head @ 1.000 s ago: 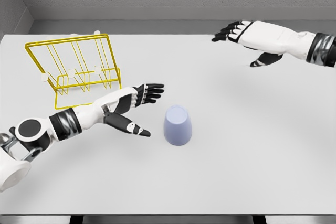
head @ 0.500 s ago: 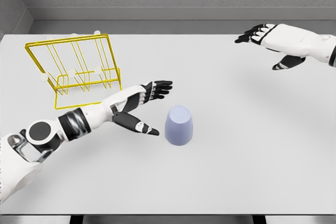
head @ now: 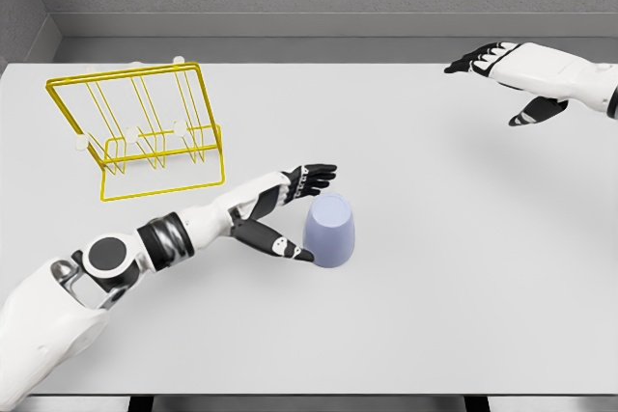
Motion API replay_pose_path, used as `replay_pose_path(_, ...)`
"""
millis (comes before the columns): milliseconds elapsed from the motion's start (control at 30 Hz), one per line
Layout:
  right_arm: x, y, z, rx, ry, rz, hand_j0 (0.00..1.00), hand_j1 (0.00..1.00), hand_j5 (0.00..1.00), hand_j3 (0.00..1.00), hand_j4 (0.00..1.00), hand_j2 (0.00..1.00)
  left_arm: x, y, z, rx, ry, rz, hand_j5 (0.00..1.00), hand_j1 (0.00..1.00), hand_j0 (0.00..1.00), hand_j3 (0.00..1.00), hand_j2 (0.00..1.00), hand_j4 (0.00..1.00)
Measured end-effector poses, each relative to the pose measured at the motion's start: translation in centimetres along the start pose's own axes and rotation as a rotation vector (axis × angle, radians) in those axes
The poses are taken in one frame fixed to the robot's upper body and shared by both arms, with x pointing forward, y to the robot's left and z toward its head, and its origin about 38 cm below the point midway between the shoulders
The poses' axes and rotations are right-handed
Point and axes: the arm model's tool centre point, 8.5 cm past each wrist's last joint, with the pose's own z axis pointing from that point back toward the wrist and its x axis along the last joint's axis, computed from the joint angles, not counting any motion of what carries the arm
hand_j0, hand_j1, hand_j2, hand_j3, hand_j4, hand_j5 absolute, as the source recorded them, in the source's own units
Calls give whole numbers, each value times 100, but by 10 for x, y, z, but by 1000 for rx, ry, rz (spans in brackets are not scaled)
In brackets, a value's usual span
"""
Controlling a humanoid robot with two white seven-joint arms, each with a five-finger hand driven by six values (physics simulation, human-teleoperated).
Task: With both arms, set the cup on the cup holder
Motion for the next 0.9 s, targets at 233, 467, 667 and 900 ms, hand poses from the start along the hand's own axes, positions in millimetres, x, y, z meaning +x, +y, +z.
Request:
replay_pose_path(233, -1, 1, 2, 4, 5, 0, 100, 100, 100, 100, 100, 100, -2, -6, -3, -8, -1, 6, 100, 100, 100, 100, 100, 100)
replay_pose_path(467, -2, 1, 3, 6, 7, 1, 100, 100, 100, 100, 100, 100, -4, -12, -9, -19, 0, 1, 100, 100, 100, 100, 100, 100)
replay_pose_path(667, -2, 1, 3, 6, 6, 1, 100, 100, 100, 100, 100, 100, -4, -15, -12, -24, -3, 0, 100, 100, 100, 100, 100, 100)
replay_pose_path(900, -2, 1, 3, 6, 7, 1, 100, 100, 100, 100, 100, 100, -3, -19, -16, -28, -13, 0, 100, 100, 100, 100, 100, 100)
